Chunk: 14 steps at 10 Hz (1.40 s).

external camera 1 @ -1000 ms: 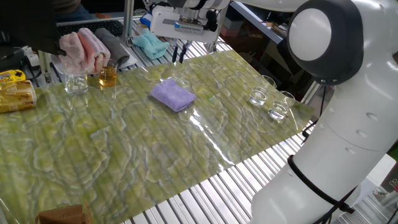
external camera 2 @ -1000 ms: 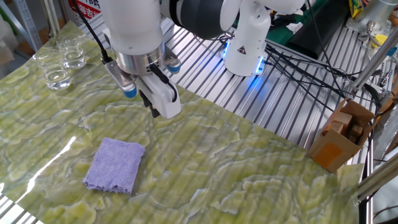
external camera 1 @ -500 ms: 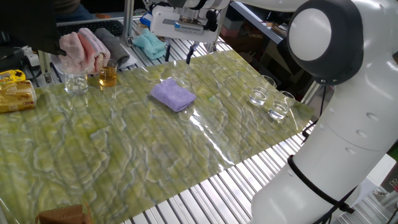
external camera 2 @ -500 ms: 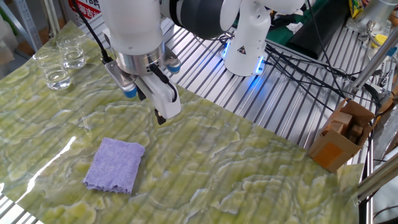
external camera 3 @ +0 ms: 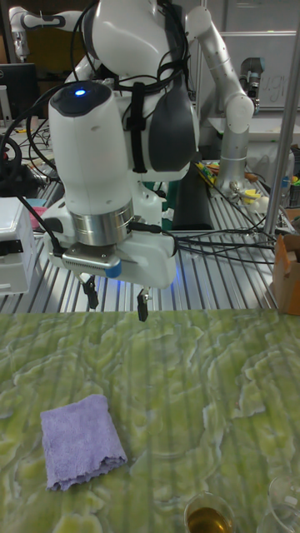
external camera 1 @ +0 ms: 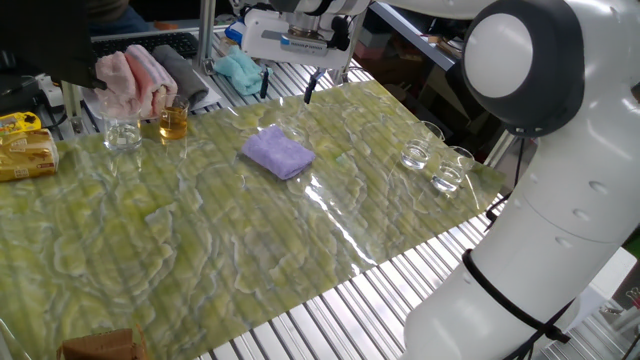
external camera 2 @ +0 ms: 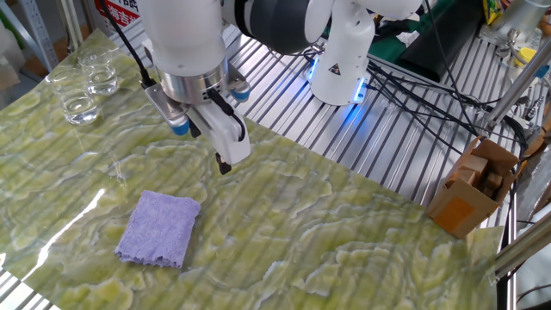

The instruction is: Clean the table with a cloth

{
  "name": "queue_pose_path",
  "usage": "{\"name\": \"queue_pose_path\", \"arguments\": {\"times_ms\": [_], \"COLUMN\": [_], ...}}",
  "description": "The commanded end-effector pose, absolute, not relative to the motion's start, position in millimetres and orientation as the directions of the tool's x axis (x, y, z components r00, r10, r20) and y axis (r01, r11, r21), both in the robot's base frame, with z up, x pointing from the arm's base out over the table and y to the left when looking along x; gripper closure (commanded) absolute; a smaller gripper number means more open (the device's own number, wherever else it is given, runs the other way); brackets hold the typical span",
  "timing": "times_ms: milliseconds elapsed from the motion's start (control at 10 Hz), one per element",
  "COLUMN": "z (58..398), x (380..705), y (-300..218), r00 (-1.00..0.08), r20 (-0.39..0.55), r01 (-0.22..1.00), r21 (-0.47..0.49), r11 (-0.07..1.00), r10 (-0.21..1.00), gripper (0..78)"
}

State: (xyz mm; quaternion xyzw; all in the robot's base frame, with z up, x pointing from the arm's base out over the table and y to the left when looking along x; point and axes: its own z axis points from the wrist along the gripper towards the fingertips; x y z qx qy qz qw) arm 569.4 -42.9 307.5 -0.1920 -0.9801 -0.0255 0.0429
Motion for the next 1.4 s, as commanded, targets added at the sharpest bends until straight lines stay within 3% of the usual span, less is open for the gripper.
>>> {"name": "queue_pose_path", "arguments": {"times_ms": [100,1400], "z": [253,208], "x": [620,634], "y": [-99,-89], "r00": [-0.966,-0.983], "r20": [0.063,0.033], "r01": [0.254,0.179], "r21": [0.017,0.009], "r11": [0.967,0.984], "r10": [0.252,0.178], "gripper": [0.1,0.1]}}
